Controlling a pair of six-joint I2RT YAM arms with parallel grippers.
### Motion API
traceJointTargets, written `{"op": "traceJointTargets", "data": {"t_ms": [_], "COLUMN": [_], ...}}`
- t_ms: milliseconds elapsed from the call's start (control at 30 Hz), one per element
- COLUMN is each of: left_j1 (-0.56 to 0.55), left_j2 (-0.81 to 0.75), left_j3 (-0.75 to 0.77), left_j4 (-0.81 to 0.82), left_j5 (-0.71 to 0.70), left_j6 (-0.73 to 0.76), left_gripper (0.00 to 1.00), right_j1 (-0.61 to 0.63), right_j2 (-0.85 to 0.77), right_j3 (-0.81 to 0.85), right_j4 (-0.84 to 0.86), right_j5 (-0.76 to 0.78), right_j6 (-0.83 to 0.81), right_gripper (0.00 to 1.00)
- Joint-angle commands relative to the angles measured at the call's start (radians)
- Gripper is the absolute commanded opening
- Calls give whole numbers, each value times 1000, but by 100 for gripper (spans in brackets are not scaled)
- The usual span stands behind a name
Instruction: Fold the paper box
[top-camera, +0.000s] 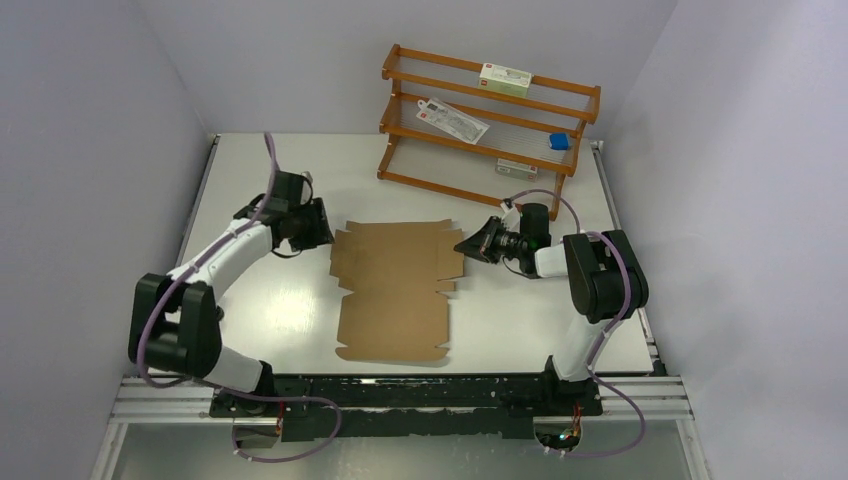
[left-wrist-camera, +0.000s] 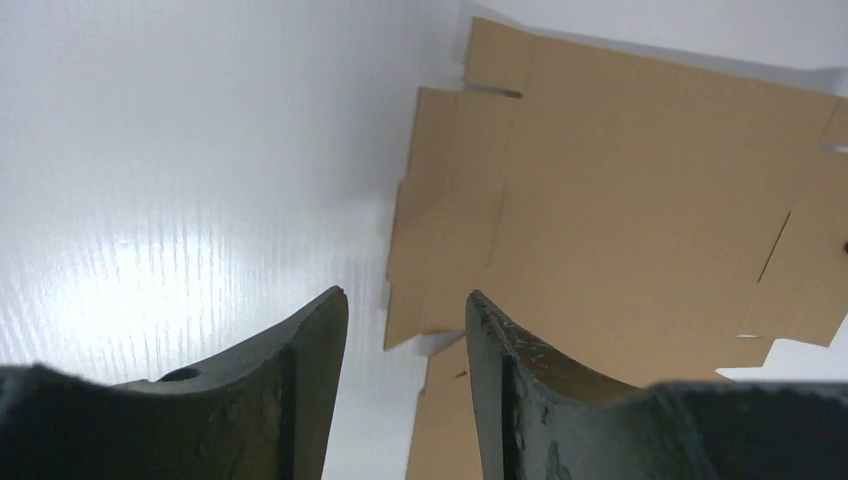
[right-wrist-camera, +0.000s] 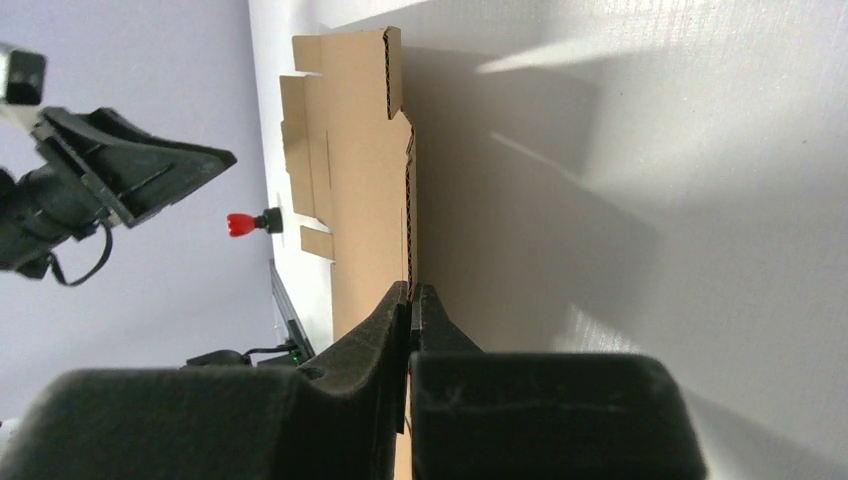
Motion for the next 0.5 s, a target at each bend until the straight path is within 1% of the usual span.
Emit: {"op": "traceJointTargets", "data": {"t_ms": [0,100,233,467], "left_j1": [104,136,143,144], "left_j2": [90,173,265,320], "left_j3": [34,60,94,90], "left_j4": [56,64,65,82], "left_j5": [279,376,440,461], "left_j6": [42,50,55,58], "left_gripper": [53,51,45,36], "right_j1": [4,4,4,4], "right_j2": [17,26,31,37], "right_j3": [19,20,20,28], "right_j4": [25,34,32,20], "right_j5": [-27,-36,-37,-40], "right_j6": [-2,1,-6,-14], "right_gripper": [2,3,4,6]}}
